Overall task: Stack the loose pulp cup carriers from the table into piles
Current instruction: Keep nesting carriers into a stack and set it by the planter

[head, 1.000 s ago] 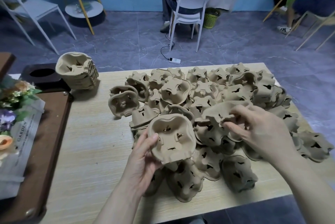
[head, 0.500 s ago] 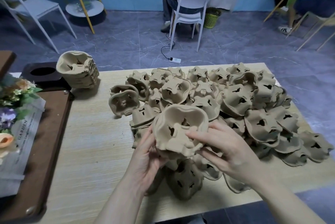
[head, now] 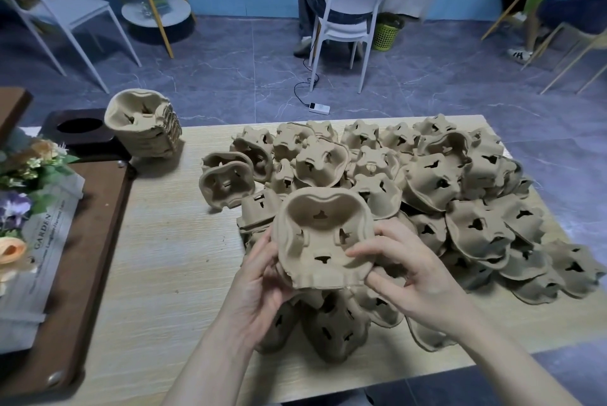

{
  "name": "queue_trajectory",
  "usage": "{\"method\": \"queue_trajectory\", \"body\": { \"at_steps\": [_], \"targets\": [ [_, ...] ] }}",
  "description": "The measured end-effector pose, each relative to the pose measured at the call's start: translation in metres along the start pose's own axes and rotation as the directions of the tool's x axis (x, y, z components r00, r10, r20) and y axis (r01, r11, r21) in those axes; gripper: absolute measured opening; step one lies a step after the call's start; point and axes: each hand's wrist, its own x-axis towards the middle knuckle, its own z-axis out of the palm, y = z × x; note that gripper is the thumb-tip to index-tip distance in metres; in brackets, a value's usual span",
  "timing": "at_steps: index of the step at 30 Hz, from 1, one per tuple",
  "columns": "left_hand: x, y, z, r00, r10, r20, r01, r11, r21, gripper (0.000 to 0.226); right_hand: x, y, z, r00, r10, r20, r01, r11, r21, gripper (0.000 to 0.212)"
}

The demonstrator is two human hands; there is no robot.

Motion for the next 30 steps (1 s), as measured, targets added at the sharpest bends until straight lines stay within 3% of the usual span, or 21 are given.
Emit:
{"method": "queue_trajectory", "body": {
  "at_steps": [4, 7, 9, 11, 12, 14, 16, 21, 24, 30],
  "targets": [
    [-0.003, 0.0, -0.001, 1.0, -0.003, -0.014, 0.004, 1.0, 0.004, 0.067, 0.0, -0.001, 0.004, 1.0, 0.022, -0.011, -0.022, 1.0, -0.002, 0.032],
    [-0.002, -0.002, -0.005, 1.0, 0.014, -0.012, -0.014, 0.999, -0.037, 0.045, -0.001, 0.0, 0.005, 0.999, 0.032, -0.026, -0.032, 0.999, 0.007, 0.036],
    [-0.003, -0.002, -0.006, 0.999, 0.034, 0.039, -0.031, 0.997, -0.064, 0.053, -0.002, 0.001, 0.006, 0.996, 0.062, -0.064, -0.061, 0.998, 0.018, 0.036],
    [-0.004, -0.003, -0.006, 0.998, 0.039, 0.051, -0.036, 0.998, -0.046, 0.058, -0.003, -0.001, 0.008, 0.978, 0.184, -0.095, -0.172, 0.978, 0.122, 0.033],
    [-0.003, -0.003, -0.007, 0.999, 0.036, 0.041, -0.035, 0.999, -0.029, 0.047, -0.002, -0.003, 0.009, 0.956, 0.285, -0.076, -0.263, 0.94, 0.217, 0.033],
    [-0.003, -0.004, -0.008, 1.0, 0.025, 0.0, -0.025, 0.999, -0.037, 0.036, 0.0, -0.008, 0.012, 0.888, 0.458, 0.046, -0.44, 0.817, 0.372, 0.037],
    [-0.002, -0.006, -0.008, 1.0, 0.024, -0.008, -0.024, 0.998, -0.059, 0.04, 0.002, -0.013, 0.019, 0.834, 0.533, 0.142, -0.535, 0.717, 0.447, 0.042],
    [-0.005, -0.003, -0.009, 0.999, -0.002, -0.037, -0.001, 0.998, -0.068, 0.06, 0.007, -0.02, 0.029, 0.812, 0.569, 0.128, -0.54, 0.651, 0.534, 0.051],
    [-0.007, 0.001, -0.011, 1.0, -0.018, -0.025, 0.016, 0.996, -0.091, 0.048, 0.009, -0.023, 0.03, 0.791, 0.593, 0.153, -0.548, 0.574, 0.608, 0.044],
    [-0.01, 0.003, -0.02, 0.998, 0.06, 0.037, -0.064, 0.99, 0.128, 0.065, 0.016, -0.022, 0.039, 0.781, 0.602, 0.165, -0.551, 0.539, 0.637, 0.032]
  ]
}}
